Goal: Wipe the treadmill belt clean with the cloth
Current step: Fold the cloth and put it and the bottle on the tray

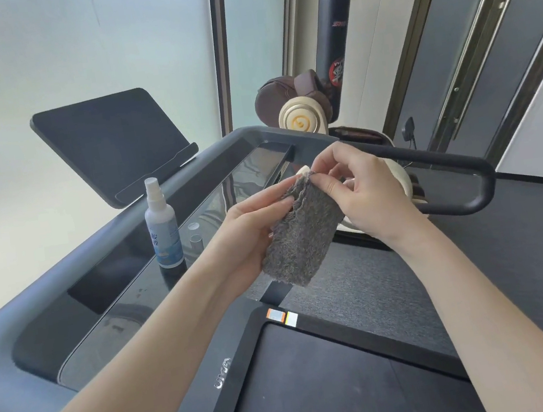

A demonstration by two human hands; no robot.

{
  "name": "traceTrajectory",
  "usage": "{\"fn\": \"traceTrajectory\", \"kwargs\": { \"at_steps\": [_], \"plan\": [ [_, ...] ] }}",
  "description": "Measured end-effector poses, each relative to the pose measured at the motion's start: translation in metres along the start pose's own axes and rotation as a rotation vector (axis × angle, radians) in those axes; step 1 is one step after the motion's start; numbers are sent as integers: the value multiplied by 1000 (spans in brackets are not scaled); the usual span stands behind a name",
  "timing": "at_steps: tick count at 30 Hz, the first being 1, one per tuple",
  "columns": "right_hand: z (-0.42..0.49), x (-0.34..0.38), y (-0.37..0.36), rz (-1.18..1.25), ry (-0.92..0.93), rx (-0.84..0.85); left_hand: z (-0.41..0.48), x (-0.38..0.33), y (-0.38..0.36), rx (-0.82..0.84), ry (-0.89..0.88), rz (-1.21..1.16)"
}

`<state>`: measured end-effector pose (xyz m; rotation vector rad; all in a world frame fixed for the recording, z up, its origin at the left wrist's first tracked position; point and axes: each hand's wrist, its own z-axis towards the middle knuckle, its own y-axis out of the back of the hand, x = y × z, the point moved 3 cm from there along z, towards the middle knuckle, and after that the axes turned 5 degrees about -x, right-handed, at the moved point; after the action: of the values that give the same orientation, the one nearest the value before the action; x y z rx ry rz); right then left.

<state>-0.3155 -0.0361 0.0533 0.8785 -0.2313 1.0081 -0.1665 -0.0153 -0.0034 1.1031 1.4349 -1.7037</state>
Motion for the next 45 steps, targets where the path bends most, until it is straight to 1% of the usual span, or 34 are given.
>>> {"fn": "traceTrajectory", "kwargs": {
  "at_steps": [3,10,12,14,16,20,22,25,28,32,38,42,45],
  "plan": [
    [1,1,-1,-10,29,-41,1,0,-3,16,2,-24],
    [4,3,0,-49,84,-54,3,-3,-7,34,-17,-57],
    [5,0,-3,-22,59,-17,4,-4,-8,40,-26,-49],
    [4,-4,-7,30,-27,77,4,-5,-8,47,-34,-47],
    [2,-5,-9,26,-49,122,5,-7,-7,37,-30,-36],
    [2,-5,-7,13,-5,38,4,-10,-2,8,-50,45],
    [1,-6,-6,53,-4,-7,3,-13,3,-32,-86,142],
    [0,-9,0,112,4,-96,1,-15,12,-107,-142,358],
    [2,-14,8,135,9,-175,-3,-13,16,-153,-197,442],
    [3,-14,12,128,29,-218,-2,-9,14,-201,-270,604],
    [0,-13,16,116,63,-259,2,-6,13,-294,-263,634],
    [-3,-14,20,95,69,-290,2,-1,13,-261,-174,589],
    [-3,-17,22,91,60,-302,2,-3,12,-229,-193,506]
  ]
}}
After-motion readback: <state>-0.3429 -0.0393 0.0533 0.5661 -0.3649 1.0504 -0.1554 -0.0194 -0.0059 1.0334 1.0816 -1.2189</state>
